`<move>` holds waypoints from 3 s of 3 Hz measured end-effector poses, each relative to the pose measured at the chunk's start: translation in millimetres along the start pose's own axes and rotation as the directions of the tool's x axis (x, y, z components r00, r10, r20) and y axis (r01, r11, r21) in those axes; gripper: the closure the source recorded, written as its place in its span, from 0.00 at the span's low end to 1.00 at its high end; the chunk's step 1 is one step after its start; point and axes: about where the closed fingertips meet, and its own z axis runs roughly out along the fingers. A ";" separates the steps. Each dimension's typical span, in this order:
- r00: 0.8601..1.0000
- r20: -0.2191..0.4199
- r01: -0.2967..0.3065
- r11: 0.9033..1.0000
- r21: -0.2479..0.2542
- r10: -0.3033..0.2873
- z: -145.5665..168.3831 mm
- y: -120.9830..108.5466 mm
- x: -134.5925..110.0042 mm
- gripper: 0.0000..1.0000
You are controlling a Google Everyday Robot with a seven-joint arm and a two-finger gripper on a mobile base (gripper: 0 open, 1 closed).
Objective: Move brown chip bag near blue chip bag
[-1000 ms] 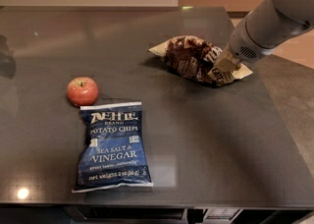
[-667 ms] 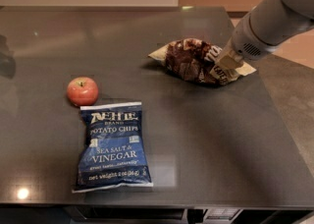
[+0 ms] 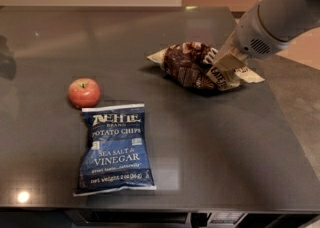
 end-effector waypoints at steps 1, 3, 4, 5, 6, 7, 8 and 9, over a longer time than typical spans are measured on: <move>0.999 0.045 0.030 0.998 -0.051 -0.028 -12.7 24.7 -14.6 1.00; 0.984 0.139 0.135 0.980 -0.148 -0.114 -49.4 85.4 -39.7 1.00; 0.976 0.171 0.164 0.970 -0.182 -0.133 -64.5 106.0 -42.2 0.82; 0.972 0.202 0.162 0.967 -0.197 -0.121 -71.0 109.1 -39.6 0.59; 0.971 0.203 0.165 0.967 -0.193 -0.126 -72.7 110.3 -41.7 0.36; 0.970 0.203 0.169 0.967 -0.190 -0.130 -74.4 111.3 -43.5 0.13; 0.970 0.204 0.172 0.967 -0.187 -0.134 -75.9 112.3 -45.1 0.00; 0.970 0.204 0.173 0.967 -0.187 -0.134 -75.9 112.3 -45.1 0.00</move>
Offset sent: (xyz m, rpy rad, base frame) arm -0.0970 0.0653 0.0359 0.1210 0.0490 0.2609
